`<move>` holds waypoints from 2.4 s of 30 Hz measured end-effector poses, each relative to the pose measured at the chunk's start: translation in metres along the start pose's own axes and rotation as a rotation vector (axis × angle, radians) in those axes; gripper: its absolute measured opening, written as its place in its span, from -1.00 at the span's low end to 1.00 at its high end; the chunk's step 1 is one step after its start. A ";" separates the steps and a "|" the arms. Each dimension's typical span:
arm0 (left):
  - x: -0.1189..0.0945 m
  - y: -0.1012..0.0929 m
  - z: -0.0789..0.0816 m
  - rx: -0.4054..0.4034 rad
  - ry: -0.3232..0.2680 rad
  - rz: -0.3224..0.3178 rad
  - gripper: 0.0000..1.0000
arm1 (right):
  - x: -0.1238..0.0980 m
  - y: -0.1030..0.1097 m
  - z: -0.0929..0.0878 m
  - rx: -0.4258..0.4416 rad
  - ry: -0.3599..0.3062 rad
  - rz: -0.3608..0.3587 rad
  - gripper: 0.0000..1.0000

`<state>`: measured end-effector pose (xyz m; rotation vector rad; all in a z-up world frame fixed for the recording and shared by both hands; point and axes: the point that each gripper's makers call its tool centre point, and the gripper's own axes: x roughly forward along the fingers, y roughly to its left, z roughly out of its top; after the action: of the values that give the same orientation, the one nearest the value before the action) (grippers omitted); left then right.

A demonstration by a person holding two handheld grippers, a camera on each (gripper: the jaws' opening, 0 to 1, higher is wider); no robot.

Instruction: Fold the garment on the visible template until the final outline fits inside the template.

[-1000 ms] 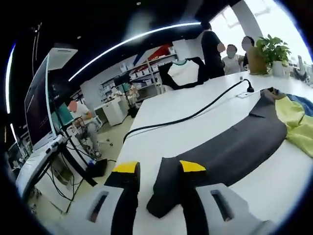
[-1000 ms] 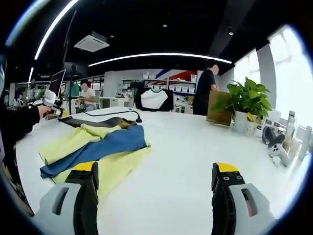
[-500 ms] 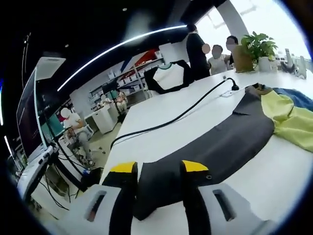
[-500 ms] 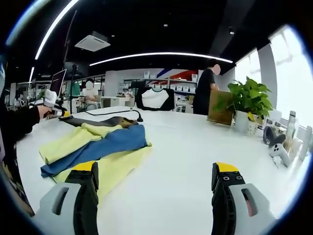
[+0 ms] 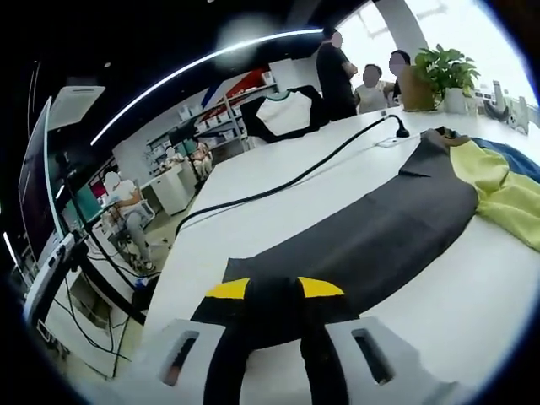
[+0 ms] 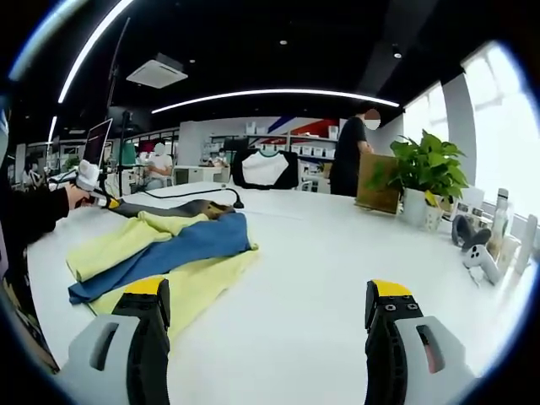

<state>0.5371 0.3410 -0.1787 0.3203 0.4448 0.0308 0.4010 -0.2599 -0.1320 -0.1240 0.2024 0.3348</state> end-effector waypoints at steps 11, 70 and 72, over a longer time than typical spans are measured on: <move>-0.003 0.005 0.011 -0.033 -0.010 0.012 -0.96 | 0.001 -0.002 -0.004 0.011 0.010 -0.005 0.98; 0.035 0.103 -0.029 0.091 0.187 0.205 -0.96 | 0.002 -0.001 0.001 -0.019 0.024 -0.012 0.98; 0.035 0.104 -0.029 0.093 0.185 0.209 -0.95 | 0.001 -0.002 0.001 -0.020 0.022 -0.016 0.98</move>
<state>0.5603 0.4514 -0.1856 0.4564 0.5960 0.2462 0.4034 -0.2615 -0.1308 -0.1494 0.2197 0.3200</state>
